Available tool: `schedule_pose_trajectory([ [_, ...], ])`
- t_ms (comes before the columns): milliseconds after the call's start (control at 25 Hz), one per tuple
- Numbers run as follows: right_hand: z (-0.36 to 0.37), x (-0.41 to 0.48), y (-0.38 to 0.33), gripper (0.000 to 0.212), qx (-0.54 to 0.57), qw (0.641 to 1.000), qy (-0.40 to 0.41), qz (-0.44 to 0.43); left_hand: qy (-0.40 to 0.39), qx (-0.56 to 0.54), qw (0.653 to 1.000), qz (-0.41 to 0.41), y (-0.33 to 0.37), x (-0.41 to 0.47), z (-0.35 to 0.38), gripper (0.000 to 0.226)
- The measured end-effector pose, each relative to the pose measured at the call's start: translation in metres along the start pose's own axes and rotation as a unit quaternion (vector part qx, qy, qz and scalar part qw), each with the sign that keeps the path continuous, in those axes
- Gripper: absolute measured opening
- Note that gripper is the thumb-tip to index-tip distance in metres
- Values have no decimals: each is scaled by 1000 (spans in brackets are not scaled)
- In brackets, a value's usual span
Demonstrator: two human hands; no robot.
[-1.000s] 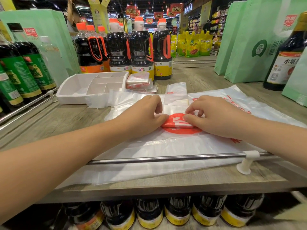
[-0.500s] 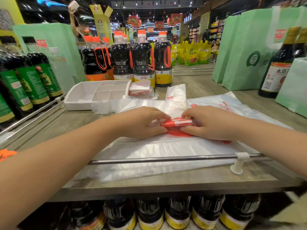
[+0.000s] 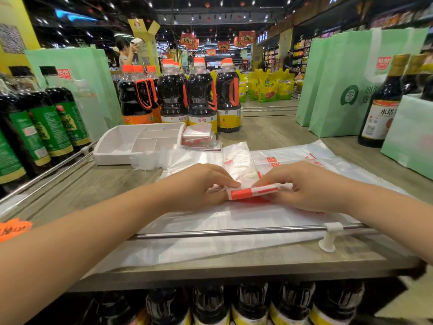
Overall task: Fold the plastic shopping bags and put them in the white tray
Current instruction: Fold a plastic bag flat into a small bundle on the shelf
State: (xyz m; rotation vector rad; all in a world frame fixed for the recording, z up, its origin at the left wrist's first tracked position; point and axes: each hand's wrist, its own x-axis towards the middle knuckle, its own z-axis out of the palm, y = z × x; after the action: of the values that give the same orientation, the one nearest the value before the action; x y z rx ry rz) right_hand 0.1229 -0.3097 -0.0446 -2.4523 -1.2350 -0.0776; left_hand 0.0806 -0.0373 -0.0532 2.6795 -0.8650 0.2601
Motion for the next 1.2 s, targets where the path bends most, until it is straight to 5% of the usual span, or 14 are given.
schedule_pose_trajectory([
  [560, 2, 9, 0, 18, 69, 995, 9, 66, 30, -59, 997, -41, -5, -1, 3, 17],
  [880, 9, 28, -1, 20, 124, 971, 80, 190, 56, -211, 950, -223, -2, 13, 6, 13],
  [1200, 16, 30, -3, 43, 42, 975, 98, 193, 26, -42, 969, -243, 6, 26, 14, 28],
])
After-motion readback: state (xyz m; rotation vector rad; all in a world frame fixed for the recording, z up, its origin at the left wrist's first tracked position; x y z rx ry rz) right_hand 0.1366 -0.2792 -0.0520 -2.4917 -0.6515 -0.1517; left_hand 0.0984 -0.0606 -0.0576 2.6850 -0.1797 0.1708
